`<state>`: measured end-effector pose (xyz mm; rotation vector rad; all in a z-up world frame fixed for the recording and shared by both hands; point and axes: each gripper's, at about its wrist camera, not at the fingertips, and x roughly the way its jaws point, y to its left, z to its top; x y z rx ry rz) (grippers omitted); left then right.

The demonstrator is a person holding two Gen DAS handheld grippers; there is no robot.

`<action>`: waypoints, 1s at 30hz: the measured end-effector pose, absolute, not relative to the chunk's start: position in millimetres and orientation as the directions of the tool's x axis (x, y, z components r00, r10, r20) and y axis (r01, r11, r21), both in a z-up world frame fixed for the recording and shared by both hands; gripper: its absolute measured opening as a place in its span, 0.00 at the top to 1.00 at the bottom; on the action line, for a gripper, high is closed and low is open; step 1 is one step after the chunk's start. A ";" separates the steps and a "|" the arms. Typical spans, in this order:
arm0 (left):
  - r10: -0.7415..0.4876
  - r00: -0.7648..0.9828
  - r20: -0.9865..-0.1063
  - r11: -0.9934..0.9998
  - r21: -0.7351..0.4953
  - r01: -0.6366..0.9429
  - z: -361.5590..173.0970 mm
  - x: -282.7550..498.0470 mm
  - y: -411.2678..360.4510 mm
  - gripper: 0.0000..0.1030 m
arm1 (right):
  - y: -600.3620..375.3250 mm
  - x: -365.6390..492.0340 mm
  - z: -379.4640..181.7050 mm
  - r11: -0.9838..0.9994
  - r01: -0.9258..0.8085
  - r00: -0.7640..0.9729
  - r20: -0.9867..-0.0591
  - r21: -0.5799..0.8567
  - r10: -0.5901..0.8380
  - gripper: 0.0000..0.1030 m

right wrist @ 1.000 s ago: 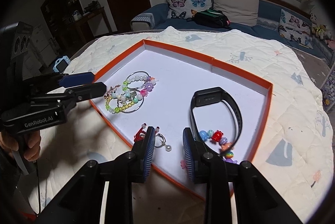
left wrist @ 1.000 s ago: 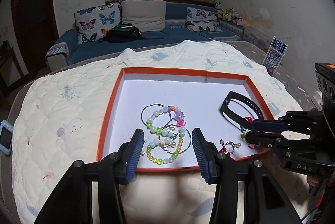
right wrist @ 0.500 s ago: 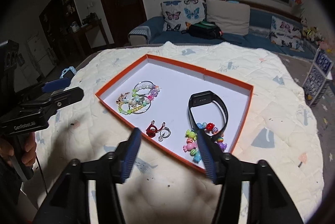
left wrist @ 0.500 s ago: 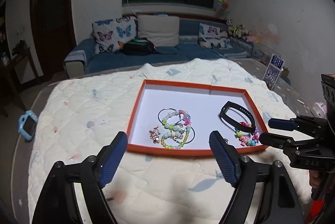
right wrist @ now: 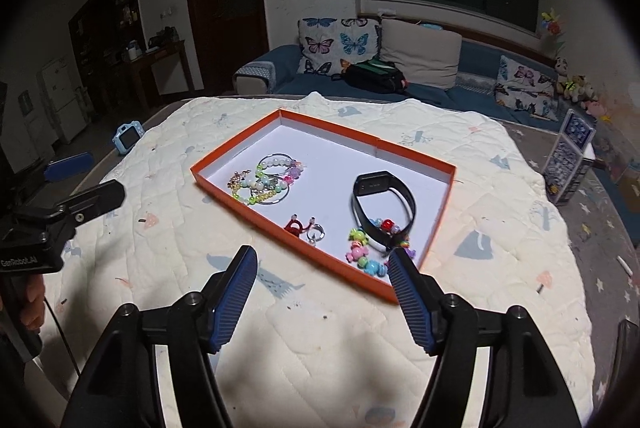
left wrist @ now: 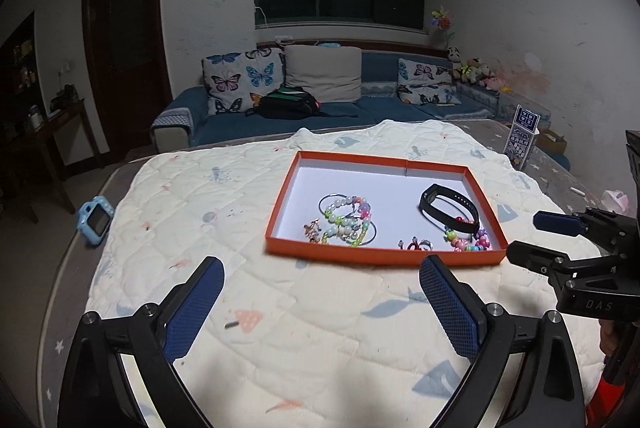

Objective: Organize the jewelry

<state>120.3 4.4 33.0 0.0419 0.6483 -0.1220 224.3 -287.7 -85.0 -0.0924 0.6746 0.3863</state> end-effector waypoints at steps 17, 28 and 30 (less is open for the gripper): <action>-0.053 0.820 -0.569 0.998 0.007 0.070 48.4 58.8 15.8 0.00 | -294.5 185.8 -83.6 0.943 -0.330 0.759 -0.584 0.037 0.288 0.25; -0.050 0.814 -0.579 0.999 -0.016 0.051 40.5 46.6 17.1 0.00 | -300.4 174.1 -81.9 0.943 -0.328 0.765 -0.568 0.064 0.304 0.25; -0.045 0.814 -0.579 0.999 -0.010 0.048 40.0 46.9 16.1 0.00 | -301.6 173.6 -81.7 0.942 -0.328 0.764 -0.566 0.073 0.310 0.25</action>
